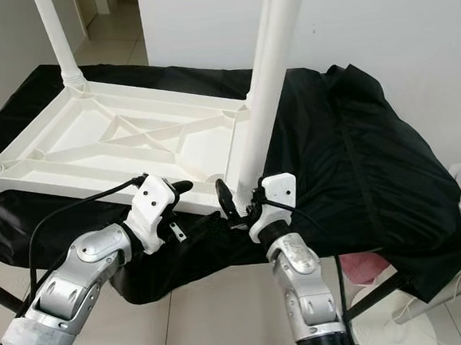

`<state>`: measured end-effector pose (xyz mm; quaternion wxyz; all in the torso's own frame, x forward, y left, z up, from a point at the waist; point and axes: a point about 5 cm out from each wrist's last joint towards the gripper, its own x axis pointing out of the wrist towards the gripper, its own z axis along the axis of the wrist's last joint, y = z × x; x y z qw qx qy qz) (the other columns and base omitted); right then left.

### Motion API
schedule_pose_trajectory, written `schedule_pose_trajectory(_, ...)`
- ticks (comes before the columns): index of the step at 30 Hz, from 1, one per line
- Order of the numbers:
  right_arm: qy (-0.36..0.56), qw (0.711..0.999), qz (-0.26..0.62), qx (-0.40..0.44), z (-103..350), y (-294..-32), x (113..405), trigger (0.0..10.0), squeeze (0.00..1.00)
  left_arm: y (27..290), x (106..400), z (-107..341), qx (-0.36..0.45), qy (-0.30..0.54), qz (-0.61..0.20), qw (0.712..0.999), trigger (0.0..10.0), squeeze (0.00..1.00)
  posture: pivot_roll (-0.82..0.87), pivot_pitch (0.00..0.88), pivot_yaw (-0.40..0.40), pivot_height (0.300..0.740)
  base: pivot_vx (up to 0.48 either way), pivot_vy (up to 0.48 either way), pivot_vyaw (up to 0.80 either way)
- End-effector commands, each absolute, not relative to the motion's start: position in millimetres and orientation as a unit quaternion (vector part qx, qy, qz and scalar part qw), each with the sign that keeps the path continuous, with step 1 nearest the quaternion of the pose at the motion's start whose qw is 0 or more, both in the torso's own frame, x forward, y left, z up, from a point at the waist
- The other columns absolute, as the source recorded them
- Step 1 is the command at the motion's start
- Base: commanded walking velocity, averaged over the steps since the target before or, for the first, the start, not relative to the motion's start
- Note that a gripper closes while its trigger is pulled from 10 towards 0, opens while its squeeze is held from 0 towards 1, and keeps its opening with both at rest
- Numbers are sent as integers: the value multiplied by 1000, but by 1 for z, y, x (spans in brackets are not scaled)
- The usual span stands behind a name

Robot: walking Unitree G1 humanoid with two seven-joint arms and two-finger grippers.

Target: Building children table

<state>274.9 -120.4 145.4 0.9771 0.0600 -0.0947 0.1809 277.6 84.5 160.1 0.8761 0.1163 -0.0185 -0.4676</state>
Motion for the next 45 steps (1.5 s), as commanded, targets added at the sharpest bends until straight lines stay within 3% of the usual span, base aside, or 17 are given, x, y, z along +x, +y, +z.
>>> schedule_pose_trajectory(1, -103, 976, 180, 62, 147, -124, 272, 10000, 0, 83, 273, 159, 111, -11, -494, 862, 10000, 0, -9, 7, -58, 740, 0, 0, 0)
schedule_pose_trajectory(12, -100, 955, 280, -11, 152, -152, 294, 10000, 0, 82, 267, 157, 108, 6, -542, 833, 10000, 0, -20, 10, -52, 740, 0, 0, 0)
schedule_pose_trajectory(19, -81, 940, 330, -35, 154, -150, 311, 10000, 0, 80, 270, 158, 115, -3, -546, 830, 10000, 0, -38, 12, -42, 740, 0, 0, 0)
schedule_pose_trajectory(20, -76, 937, 339, -34, 151, -148, 313, 6706, 0, 79, 269, 158, 115, -2, -549, 828, 10000, 0, -39, 9, -39, 740, 0, 0, 0)
schedule_pose_trajectory(22, -72, 935, 345, -33, 150, -147, 314, 6706, 0, 78, 268, 158, 113, 0, -551, 827, 10000, 0, -39, 9, -39, 740, 0, 0, 0)
schedule_pose_trajectory(23, -68, 933, 353, -26, 146, -146, 316, 0, 0, 77, 268, 157, 116, 1, -552, 826, 10000, 0, -37, 8, -38, 740, 0, 0, 0)
schedule_pose_trajectory(35, -49, 926, 374, -21, 130, -141, 318, 0, 0, 75, 266, 156, 115, 4, -560, 820, 10000, 0, -26, 23, -19, 740, 0, 0, 0)
schedule_pose_trajectory(36, -48, 929, 368, -14, 129, -142, 318, 4980, 0, 76, 266, 156, 114, 5, -558, 822, 10000, 0, -24, 23, -21, 740, 0, 0, 0)
schedule_pose_trajectory(39, -46, 931, 362, -5, 128, -143, 319, 4980, 0, 77, 266, 156, 114, 6, -555, 824, 10000, 0, -21, 25, -25, 740, 0, 0, 0)
schedule_pose_trajectory(40, -50, 933, 356, 0, 130, -142, 319, 10000, 0, 78, 266, 156, 114, 5, -553, 825, 10000, 0, -18, 28, -33, 740, 0, 0, 0)
schedule_pose_trajectory(45, -64, 952, 296, 41, 134, -134, 315, 10000, 0, 80, 268, 156, 83, 0, -527, 846, 10000, 0, -13, 43, -43, 740, 0, 0, 0)
